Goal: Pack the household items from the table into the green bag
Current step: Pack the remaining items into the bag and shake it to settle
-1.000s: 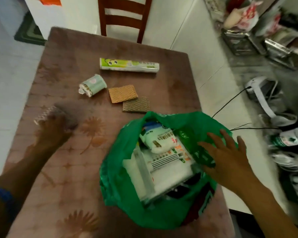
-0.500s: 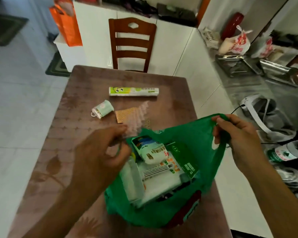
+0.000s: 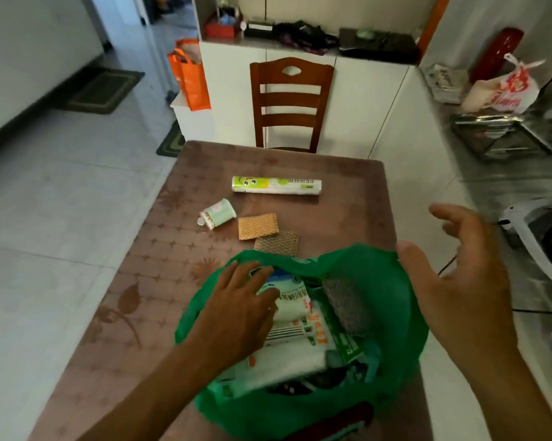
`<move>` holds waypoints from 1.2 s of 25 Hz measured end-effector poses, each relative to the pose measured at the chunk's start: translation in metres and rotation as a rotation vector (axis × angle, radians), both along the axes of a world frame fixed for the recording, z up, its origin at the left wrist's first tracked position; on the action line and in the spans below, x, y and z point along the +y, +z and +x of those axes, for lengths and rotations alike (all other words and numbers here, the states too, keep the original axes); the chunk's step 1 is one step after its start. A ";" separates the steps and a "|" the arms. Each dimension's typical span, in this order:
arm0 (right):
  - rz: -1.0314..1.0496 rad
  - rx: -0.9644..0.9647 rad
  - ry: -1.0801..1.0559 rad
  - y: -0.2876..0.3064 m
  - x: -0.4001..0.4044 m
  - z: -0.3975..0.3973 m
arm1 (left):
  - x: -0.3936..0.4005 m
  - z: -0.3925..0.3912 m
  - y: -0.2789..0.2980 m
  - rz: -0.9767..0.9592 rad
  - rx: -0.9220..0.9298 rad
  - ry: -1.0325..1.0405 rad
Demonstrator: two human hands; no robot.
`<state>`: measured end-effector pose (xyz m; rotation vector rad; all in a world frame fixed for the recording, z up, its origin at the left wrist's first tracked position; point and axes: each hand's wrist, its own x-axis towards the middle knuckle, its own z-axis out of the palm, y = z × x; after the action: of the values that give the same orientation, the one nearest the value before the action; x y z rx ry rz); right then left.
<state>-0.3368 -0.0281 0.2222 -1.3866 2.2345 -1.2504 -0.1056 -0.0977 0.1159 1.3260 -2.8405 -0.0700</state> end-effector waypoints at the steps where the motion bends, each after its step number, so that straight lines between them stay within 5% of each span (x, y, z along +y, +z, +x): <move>1: -0.117 -0.061 0.086 0.004 -0.011 0.015 | -0.010 0.004 0.001 0.004 -0.046 0.039; 4: -0.086 -0.264 0.405 -0.023 -0.074 0.063 | -0.039 0.012 0.002 0.071 -0.121 0.140; 8: 0.308 -0.187 0.506 -0.133 -0.196 0.095 | -0.082 0.015 -0.015 0.164 -0.081 0.132; 11: 0.563 -0.006 0.483 -0.218 -0.264 0.089 | -0.094 0.021 -0.028 0.267 0.071 0.116; 16: 1.033 0.540 0.772 -0.302 -0.299 0.062 | -0.103 0.041 -0.052 0.366 0.290 0.051; 19: 0.924 0.600 0.689 -0.313 -0.295 0.068 | -0.106 0.049 -0.062 0.395 0.357 0.107; 25: 0.750 0.387 0.540 -0.310 -0.297 0.072 | -0.095 0.045 -0.055 0.349 0.407 0.116; 30: 0.512 0.220 0.261 -0.226 -0.269 0.048 | -0.087 0.040 -0.050 0.330 0.391 0.096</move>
<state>-0.2887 -0.2972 -0.0035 -1.5814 2.1956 -0.4148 -0.0652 -0.1845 0.0664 1.3153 -2.5011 -0.7375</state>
